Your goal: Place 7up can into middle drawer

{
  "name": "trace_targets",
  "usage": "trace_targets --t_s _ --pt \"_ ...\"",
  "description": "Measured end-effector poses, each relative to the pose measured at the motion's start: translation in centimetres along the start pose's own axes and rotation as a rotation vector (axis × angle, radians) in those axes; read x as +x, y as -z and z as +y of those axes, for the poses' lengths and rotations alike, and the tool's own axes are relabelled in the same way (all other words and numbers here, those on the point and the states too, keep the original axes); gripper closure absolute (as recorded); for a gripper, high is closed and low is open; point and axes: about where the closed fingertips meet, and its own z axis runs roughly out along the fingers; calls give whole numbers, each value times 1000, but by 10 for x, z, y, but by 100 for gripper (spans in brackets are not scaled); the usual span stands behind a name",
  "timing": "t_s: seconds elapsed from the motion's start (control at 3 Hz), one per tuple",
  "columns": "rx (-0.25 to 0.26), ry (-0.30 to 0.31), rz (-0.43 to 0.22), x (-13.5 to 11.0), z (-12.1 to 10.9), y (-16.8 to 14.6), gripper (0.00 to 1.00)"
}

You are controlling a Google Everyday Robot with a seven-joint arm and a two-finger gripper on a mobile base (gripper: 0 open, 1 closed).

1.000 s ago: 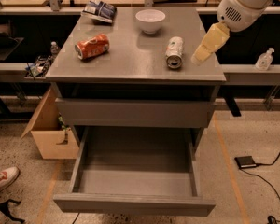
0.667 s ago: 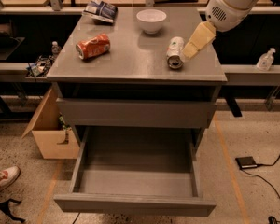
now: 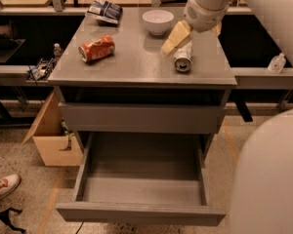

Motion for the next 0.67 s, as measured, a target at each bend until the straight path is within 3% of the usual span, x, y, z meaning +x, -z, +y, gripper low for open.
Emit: trace_targets --t_s 0.67 --pt "59 -151 65 -30 -2 -39 0"
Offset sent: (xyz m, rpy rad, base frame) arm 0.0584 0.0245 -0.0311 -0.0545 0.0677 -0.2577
